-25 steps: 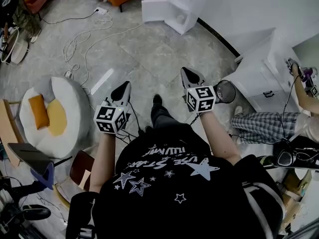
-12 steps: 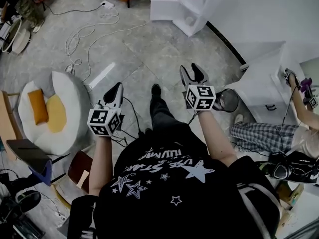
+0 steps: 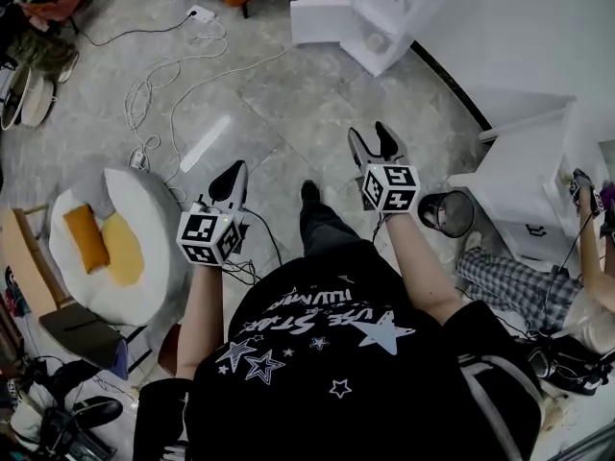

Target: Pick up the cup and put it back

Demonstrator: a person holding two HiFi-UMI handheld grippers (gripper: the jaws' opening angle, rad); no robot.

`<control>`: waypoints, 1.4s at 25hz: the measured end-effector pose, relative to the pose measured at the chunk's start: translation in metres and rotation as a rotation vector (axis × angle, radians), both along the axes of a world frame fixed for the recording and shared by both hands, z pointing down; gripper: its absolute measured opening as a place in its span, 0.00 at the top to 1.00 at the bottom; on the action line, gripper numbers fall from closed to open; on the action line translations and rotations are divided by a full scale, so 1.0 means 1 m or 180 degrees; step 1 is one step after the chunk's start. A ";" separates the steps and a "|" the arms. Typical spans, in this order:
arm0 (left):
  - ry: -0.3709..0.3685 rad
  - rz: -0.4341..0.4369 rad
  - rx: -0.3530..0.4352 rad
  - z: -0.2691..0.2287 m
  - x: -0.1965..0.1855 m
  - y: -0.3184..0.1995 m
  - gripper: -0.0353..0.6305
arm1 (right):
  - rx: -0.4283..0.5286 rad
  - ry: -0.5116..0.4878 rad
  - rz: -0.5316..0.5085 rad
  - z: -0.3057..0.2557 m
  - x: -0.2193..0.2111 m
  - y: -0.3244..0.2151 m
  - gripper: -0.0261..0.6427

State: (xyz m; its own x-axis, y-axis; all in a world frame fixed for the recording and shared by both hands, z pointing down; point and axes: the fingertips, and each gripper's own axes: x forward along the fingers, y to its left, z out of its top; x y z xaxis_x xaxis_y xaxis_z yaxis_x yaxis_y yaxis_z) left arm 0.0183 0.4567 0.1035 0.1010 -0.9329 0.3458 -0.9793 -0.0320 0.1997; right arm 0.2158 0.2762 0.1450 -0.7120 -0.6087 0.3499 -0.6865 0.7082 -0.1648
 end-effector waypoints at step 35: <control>-0.0133 0.1896 -0.0397 0.065 -0.043 -0.462 0.93 | -0.0773 0.0340 0.1360 0.122 -0.040 -0.327 0.63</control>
State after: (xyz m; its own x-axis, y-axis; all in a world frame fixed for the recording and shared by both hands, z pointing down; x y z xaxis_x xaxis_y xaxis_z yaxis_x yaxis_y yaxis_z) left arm -0.0244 -0.0055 0.1684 0.5770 -0.6723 0.4637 -0.8073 -0.5556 0.1991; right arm 0.1754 -0.0509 0.2671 -0.3694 -0.7300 0.5751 -0.9288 0.3101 -0.2029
